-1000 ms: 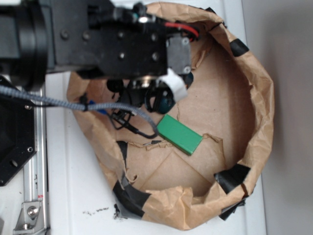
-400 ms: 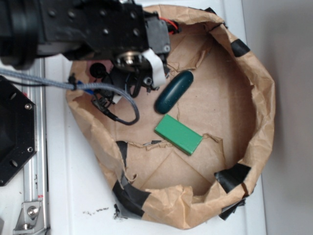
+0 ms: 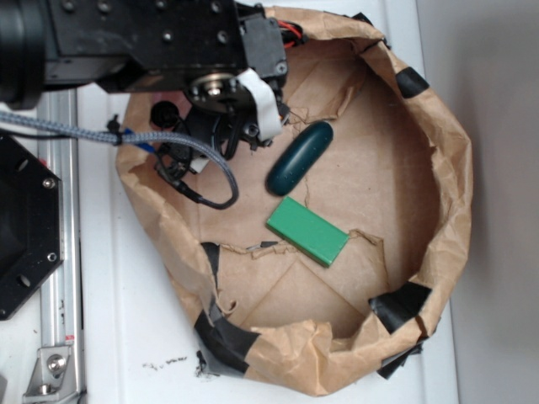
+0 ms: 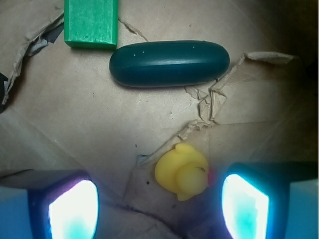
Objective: Grab the yellow duck.
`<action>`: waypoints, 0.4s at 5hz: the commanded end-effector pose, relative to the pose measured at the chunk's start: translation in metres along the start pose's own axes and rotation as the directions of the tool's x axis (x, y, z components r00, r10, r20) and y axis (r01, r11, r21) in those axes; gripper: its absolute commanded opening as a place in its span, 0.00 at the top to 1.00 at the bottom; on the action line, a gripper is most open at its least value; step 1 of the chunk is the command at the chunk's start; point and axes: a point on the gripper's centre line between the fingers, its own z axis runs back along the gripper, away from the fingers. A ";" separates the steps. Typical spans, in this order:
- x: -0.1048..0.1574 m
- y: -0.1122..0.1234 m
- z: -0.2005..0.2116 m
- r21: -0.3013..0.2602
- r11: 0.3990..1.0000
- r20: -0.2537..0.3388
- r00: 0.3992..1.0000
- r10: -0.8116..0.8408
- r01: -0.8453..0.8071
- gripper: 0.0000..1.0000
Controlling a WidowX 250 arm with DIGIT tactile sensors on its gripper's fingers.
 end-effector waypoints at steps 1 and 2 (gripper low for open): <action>0.000 0.006 0.009 0.048 0.999 0.019 1.000 -0.002 0.001 0.00; -0.004 -0.012 0.015 -0.007 1.000 0.162 0.987 0.022 -0.021 0.00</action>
